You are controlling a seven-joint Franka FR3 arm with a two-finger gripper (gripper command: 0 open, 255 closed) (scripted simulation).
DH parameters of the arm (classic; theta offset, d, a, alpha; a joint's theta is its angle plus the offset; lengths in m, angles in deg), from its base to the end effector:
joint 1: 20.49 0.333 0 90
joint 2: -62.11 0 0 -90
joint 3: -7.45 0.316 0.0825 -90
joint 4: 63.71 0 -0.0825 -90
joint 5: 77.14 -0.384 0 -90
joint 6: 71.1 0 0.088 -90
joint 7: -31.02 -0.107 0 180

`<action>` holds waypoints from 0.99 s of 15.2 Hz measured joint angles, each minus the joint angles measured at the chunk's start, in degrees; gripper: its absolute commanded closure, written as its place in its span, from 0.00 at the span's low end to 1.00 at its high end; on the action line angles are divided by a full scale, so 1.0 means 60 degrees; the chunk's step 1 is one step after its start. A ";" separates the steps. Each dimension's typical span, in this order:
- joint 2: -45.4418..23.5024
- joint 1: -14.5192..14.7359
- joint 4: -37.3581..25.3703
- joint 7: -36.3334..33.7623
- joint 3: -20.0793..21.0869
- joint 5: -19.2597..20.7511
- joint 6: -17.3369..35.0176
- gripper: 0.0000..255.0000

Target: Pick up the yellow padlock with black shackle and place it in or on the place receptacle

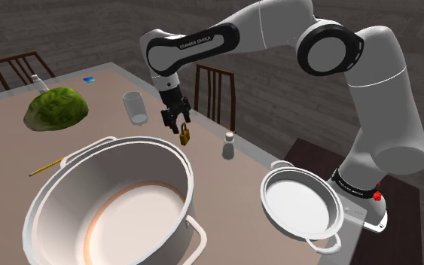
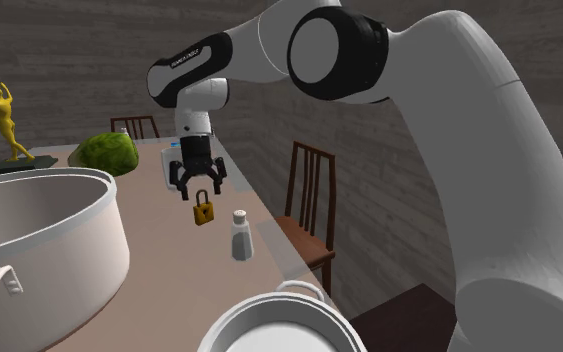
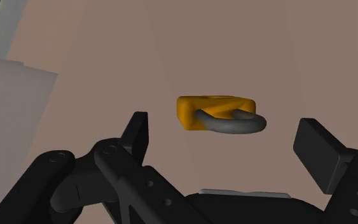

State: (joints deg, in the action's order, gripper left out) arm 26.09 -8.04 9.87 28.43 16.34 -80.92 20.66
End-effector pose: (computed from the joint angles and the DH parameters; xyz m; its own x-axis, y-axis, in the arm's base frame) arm 0.6511 0.2369 0.3648 0.9027 0.3020 -0.3065 0.2714 -0.9524 -0.1389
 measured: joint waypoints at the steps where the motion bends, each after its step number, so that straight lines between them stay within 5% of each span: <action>1: 0.0021 0.0000 0.0170 0.0010 0.0001 -0.0002 0.0148 0.00; 10: 0.0120 0.0014 0.0758 0.0015 0.0012 -0.0021 0.0645 0.00; 11: 0.0120 0.0014 0.0758 0.0015 0.0012 -0.0021 0.0645 1.00; 15: 0.0121 0.0014 0.0758 0.0015 0.0012 -0.0020 0.0649 1.00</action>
State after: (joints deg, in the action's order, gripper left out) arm 26.82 -7.96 14.41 28.52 16.41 -81.04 24.56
